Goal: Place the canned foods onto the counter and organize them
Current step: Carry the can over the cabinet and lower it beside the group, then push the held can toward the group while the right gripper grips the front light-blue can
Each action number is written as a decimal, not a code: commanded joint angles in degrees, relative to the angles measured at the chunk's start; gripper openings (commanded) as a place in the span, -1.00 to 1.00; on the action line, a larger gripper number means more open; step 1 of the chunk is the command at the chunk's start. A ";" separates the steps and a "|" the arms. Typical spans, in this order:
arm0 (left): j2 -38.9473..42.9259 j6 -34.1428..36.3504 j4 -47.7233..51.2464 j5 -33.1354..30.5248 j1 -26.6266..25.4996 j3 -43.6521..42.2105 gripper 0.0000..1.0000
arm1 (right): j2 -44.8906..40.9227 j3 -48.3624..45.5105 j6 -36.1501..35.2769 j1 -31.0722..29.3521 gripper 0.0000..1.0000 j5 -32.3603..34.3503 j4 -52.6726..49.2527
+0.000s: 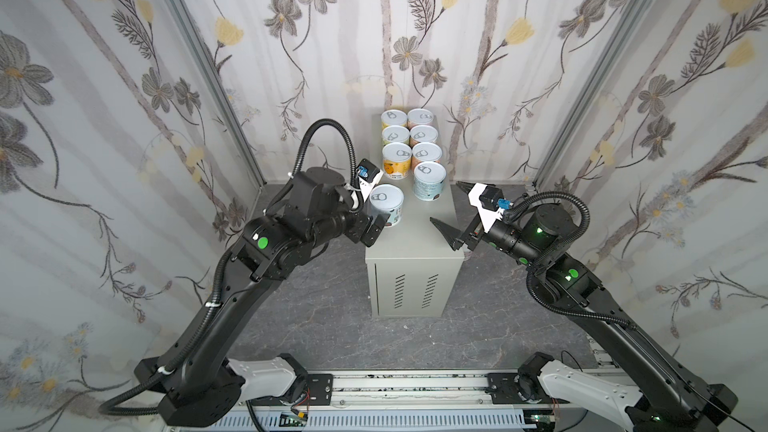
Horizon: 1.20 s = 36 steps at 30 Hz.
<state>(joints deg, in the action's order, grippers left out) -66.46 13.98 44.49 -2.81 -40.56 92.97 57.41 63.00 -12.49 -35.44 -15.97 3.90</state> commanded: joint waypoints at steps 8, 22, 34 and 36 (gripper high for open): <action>12.52 3.54 -31.33 2.51 0.28 -23.59 1.00 | 2.02 -2.57 3.79 0.02 0.99 6.47 9.82; 8.47 5.58 -38.75 7.41 1.57 -28.11 0.81 | 6.44 -0.25 4.54 0.01 0.99 7.88 9.65; 4.16 0.88 -38.73 15.49 7.14 -25.29 0.49 | 8.86 0.51 3.11 -0.04 0.99 8.40 10.14; 3.71 0.88 -39.16 16.11 7.33 -25.21 0.48 | 9.08 0.54 2.85 0.02 0.99 8.67 10.10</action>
<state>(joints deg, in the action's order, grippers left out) -62.35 15.18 8.38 11.05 -33.50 67.07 66.24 63.00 -8.71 -35.40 -8.34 11.60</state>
